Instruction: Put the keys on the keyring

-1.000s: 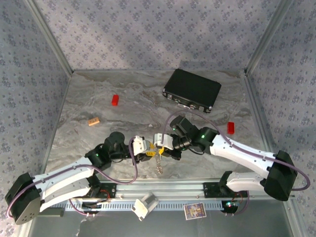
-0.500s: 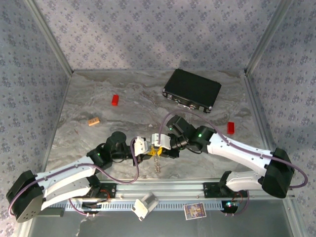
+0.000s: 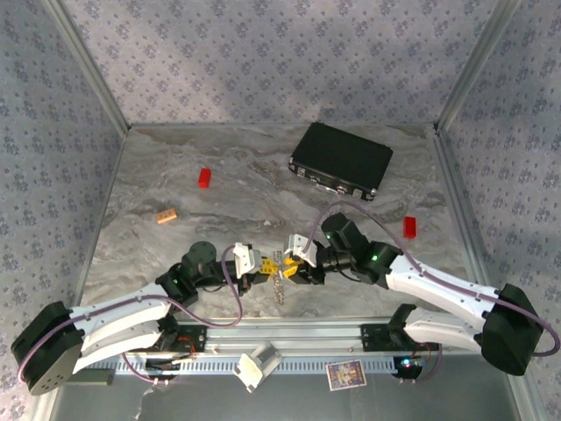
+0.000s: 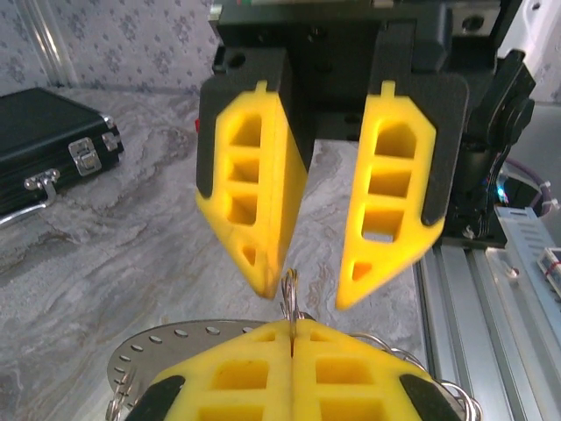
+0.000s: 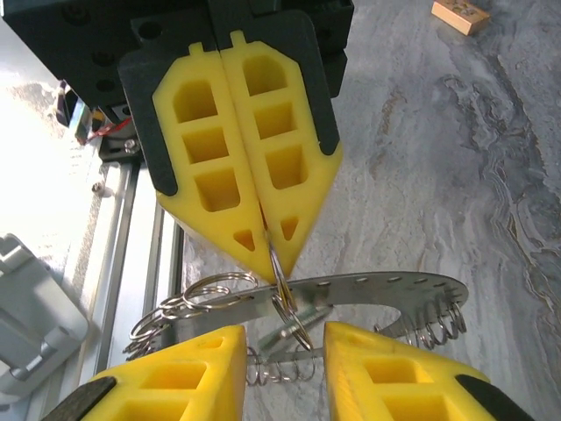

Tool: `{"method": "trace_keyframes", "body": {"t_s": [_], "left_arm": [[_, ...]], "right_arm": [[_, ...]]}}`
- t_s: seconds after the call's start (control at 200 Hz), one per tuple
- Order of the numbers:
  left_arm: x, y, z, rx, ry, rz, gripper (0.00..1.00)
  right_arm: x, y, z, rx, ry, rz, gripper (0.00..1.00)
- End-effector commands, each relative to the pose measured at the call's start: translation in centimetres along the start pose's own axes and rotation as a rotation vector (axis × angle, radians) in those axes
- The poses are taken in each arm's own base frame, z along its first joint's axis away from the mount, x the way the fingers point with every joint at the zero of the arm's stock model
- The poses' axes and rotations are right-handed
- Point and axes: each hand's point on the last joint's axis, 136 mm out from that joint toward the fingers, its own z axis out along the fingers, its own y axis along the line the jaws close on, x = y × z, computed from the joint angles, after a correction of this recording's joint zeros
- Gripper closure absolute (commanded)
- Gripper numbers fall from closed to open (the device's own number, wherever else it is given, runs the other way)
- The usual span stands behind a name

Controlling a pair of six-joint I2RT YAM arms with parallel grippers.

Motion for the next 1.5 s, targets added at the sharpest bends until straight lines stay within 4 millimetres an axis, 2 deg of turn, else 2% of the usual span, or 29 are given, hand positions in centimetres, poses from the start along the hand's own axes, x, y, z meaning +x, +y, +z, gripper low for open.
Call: {"method": "trace_keyframes", "body": {"t_s": [0.0,0.225,0.455,0.5,0.555,0.585,0.695,0.91,1.329,1.494], "left_arm": [[-2.1,-0.3,0.1,0.017,-0.089,0.016,1.0],[-1.8,-0.4,0.1,0.021,-0.088,0.005,1.0],[-1.9,-0.2,0.0,0.005,-0.089,0.007,1.0],[-1.8,0.1,0.1,-0.009,-0.082,0.005,0.93],[-1.6,0.6,0.1,-0.039,-0.062,0.0,0.76],[-1.3,0.8,0.1,-0.052,-0.041,-0.004,0.7],[-0.6,0.9,0.1,-0.056,0.031,0.014,0.66],[-0.7,0.5,0.0,-0.03,0.082,0.049,0.69],[-1.4,0.3,0.3,-0.001,0.072,0.072,0.78],[-1.6,0.2,0.4,0.007,0.069,0.081,0.91]], "right_arm": [[-1.8,-0.1,-0.1,-0.011,-0.082,0.007,0.71],[-1.9,0.2,0.0,-0.034,-0.091,0.019,0.77],[-1.8,0.4,0.0,-0.044,-0.082,0.015,0.95],[-1.7,0.4,-0.1,-0.045,-0.071,0.011,0.99],[-1.7,0.5,-0.2,-0.046,-0.052,0.002,1.0],[-1.7,0.4,-0.3,-0.044,-0.041,-0.002,1.0],[-1.7,0.3,-0.7,-0.033,0.016,-0.029,1.0],[-0.8,0.0,-0.7,-0.013,0.155,-0.1,1.0],[-2.5,0.2,0.4,-0.041,0.137,-0.155,1.0],[-2.6,0.3,0.7,-0.05,0.137,-0.159,1.0]]}}
